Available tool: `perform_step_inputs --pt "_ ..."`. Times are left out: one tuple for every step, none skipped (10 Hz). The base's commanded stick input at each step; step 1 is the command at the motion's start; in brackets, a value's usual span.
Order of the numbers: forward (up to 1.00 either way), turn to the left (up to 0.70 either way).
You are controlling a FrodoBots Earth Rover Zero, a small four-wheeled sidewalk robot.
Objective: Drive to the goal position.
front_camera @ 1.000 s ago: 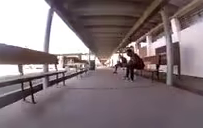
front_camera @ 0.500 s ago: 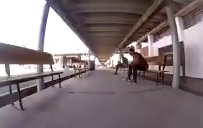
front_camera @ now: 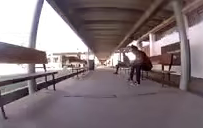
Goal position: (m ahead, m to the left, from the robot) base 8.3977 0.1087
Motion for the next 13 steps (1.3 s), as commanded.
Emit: perform_step_inputs --pt "0.70 0.00" --pt "0.70 0.00" --pt "0.70 0.00" --pt "0.70 0.00" --pt "0.70 0.00" --pt "0.70 0.00" --pt "0.70 0.00" --pt "0.70 0.00" --pt "0.70 0.00" --pt "0.70 0.00" --pt "0.70 0.00" --pt "0.70 0.00" --pt "0.70 0.00"
